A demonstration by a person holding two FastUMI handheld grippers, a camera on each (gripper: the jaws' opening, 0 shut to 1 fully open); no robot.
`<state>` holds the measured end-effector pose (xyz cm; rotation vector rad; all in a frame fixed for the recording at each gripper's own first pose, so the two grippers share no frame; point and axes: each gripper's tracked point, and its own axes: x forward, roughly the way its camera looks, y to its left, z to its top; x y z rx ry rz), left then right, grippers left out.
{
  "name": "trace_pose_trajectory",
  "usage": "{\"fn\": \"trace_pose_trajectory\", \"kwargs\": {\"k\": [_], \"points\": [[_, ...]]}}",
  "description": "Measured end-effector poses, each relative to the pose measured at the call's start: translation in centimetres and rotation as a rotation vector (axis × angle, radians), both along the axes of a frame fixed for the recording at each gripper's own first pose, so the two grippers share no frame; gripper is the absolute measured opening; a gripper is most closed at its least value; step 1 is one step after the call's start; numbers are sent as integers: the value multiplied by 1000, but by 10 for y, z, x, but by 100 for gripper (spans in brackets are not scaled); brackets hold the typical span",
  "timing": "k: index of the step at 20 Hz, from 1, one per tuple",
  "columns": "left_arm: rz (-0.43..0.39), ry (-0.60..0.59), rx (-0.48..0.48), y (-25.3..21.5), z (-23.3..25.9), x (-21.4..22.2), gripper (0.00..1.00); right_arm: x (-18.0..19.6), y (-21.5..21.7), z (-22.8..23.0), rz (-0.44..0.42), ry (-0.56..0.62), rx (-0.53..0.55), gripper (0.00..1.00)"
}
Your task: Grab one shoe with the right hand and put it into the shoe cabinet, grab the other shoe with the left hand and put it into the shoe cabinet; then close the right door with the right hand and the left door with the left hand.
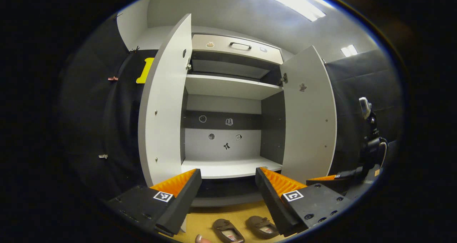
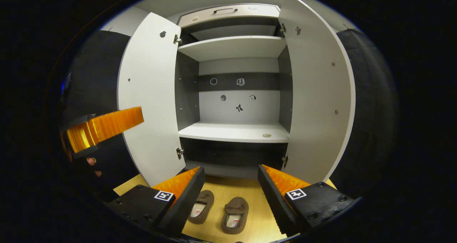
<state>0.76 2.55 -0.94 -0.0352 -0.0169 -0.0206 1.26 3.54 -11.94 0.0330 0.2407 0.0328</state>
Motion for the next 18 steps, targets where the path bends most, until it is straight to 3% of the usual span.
{"fn": "trace_pose_trajectory", "kwargs": {"k": [6, 10, 14, 18], "points": [[71, 33, 12, 32, -22, 18, 96, 4, 6, -97, 4, 175, 25, 98], [113, 36, 32, 40, -35, 31, 96, 3, 0, -161, -12, 286, 46, 87], [98, 51, -11, 33, -54, 40, 96, -1, 4, -222, 1, 387, 49, 69], [100, 76, 2, 32, -74, 48, 96, 1, 8, -268, -9, 465, 74, 68]]}}
